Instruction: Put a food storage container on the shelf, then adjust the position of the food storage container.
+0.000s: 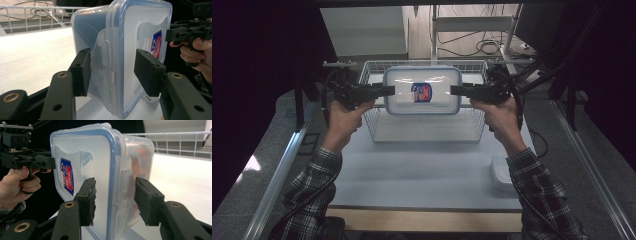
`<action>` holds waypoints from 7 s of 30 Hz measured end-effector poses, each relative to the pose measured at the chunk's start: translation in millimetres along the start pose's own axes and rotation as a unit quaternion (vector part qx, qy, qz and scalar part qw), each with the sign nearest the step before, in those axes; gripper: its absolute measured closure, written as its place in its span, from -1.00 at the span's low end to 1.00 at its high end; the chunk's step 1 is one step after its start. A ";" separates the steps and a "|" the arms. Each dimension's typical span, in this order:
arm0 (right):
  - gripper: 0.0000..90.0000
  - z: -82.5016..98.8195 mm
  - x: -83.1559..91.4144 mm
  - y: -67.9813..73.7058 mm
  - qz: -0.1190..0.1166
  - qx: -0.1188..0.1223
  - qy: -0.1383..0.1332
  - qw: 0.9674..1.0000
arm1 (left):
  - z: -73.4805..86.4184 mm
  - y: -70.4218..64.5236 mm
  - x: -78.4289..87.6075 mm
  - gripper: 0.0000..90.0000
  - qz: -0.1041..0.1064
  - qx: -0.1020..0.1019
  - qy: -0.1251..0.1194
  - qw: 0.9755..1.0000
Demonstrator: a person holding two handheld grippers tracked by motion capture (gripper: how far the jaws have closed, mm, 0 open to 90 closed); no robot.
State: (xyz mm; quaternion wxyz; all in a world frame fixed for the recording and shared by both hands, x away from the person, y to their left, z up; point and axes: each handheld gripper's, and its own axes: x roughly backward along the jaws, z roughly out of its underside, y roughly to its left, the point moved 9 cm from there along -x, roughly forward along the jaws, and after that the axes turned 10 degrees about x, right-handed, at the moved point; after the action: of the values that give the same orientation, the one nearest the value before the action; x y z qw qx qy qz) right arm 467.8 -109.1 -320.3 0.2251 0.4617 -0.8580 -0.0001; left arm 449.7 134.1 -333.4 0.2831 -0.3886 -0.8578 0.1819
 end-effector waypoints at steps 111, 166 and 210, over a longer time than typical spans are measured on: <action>-0.77 94.8 2.6 2.4 0.043 0.119 0.022 0.992 | 112.8 -0.2 -13.6 -0.93 -0.073 -0.157 -0.004 0.985; -0.86 236.5 30.4 24.1 0.084 0.147 0.087 0.982 | 253.4 20.8 -15.3 -0.95 -0.122 -0.173 0.047 0.976; 0.98 242.8 109.7 -65.2 0.223 0.061 0.130 0.964 | 256.5 35.7 -12.4 -0.94 -0.138 -0.156 0.046 0.977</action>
State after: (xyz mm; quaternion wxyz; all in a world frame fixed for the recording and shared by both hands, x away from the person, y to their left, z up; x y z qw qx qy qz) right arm 373.8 -283.9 -509.7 0.3006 0.2678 -0.9008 0.1628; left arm 315.6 123.5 -555.1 0.2809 -0.3139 -0.9068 -0.0131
